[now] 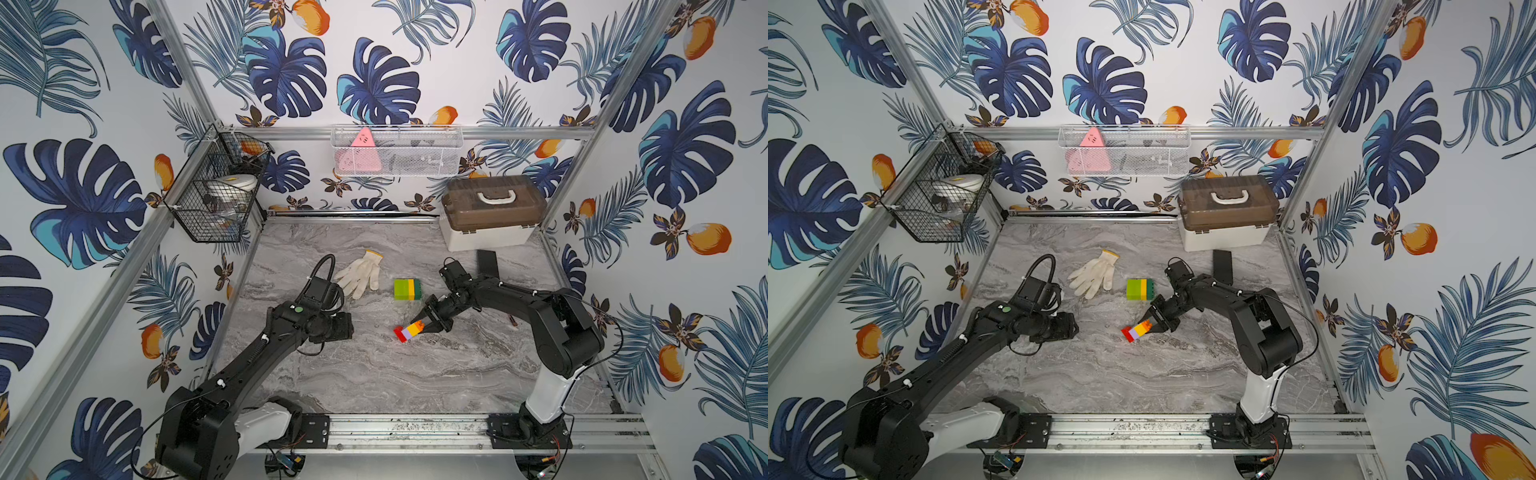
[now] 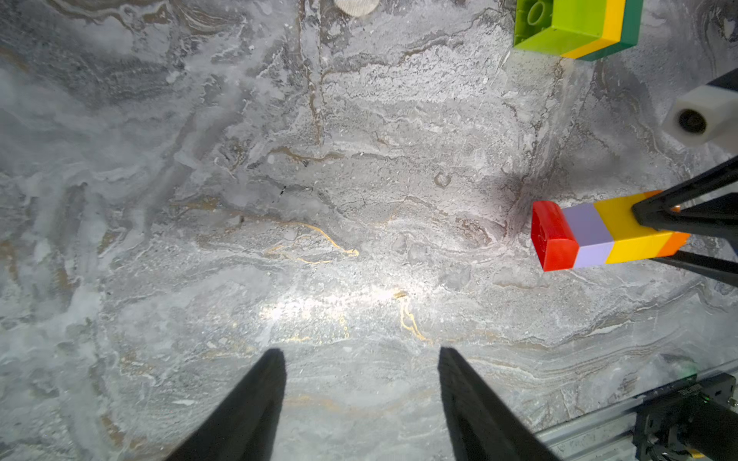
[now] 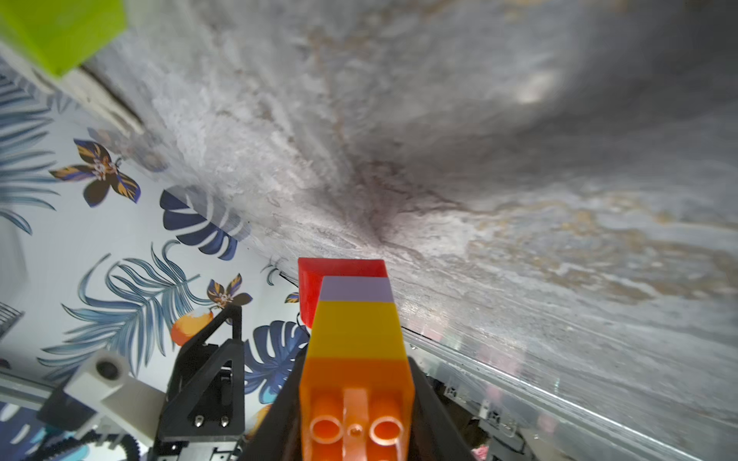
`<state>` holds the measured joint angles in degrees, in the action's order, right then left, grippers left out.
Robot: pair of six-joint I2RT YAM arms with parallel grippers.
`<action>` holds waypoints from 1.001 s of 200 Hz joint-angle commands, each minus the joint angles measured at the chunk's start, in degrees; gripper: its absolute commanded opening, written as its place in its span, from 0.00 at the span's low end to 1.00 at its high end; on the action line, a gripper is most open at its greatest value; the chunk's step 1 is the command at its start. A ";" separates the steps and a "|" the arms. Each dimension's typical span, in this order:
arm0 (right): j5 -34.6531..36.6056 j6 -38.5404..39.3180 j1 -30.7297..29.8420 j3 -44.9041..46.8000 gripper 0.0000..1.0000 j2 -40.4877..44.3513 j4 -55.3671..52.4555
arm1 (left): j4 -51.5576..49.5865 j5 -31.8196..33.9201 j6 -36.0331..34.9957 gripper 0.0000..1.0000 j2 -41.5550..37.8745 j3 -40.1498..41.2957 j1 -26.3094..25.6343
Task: Assemble the number 1 with lego
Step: Place the lego brick at the center of the board.
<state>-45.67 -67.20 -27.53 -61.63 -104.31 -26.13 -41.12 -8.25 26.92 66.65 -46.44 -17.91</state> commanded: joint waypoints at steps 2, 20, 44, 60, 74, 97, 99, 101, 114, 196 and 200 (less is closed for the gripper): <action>-1.71 -8.27 0.28 2.49 0.32 1.23 9.23 | 0.06 1.02 -0.46 0.67 0.36 0.08 0.07; -1.54 -12.82 0.54 5.25 0.32 1.87 14.09 | -0.03 1.30 -0.46 0.67 0.58 0.11 0.07; -1.33 -16.30 0.79 7.19 0.32 1.79 17.21 | -0.27 1.83 -0.35 0.66 1.13 0.03 -0.06; -1.29 -19.56 1.03 9.19 0.32 1.87 20.49 | -0.36 2.25 -0.34 0.66 1.35 -0.02 -0.28; -1.00 -23.09 1.15 11.09 0.32 1.94 24.53 | -0.47 2.62 -0.26 0.66 1.48 0.01 -0.45; -1.26 -26.09 1.21 12.60 0.33 0.74 28.29 | -0.61 3.32 -0.04 0.66 1.68 0.01 -0.62; -1.26 -26.30 1.17 12.72 0.33 0.64 28.56 | -0.62 3.39 -0.07 0.66 1.71 -0.04 -0.63; -1.26 -26.49 1.19 12.81 0.34 0.54 28.82 | -0.69 3.45 -0.06 0.66 1.79 -0.05 -0.63; -1.18 -27.66 1.18 13.30 0.34 -0.13 30.60 | -0.80 3.82 0.00 0.66 1.92 0.02 -0.85; 1.55 -38.24 1.25 20.32 0.39 -2.04 46.49 | -0.99 5.08 0.19 0.65 3.04 0.11 -2.19; 1.68 -38.54 1.25 20.69 0.39 -2.08 46.78 | -1.00 5.09 0.16 0.65 3.04 0.05 -2.20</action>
<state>-48.01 -98.08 -26.26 -43.03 -105.45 25.19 -41.43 -4.19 27.11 69.52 -46.44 -19.81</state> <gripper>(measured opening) 0.386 0.656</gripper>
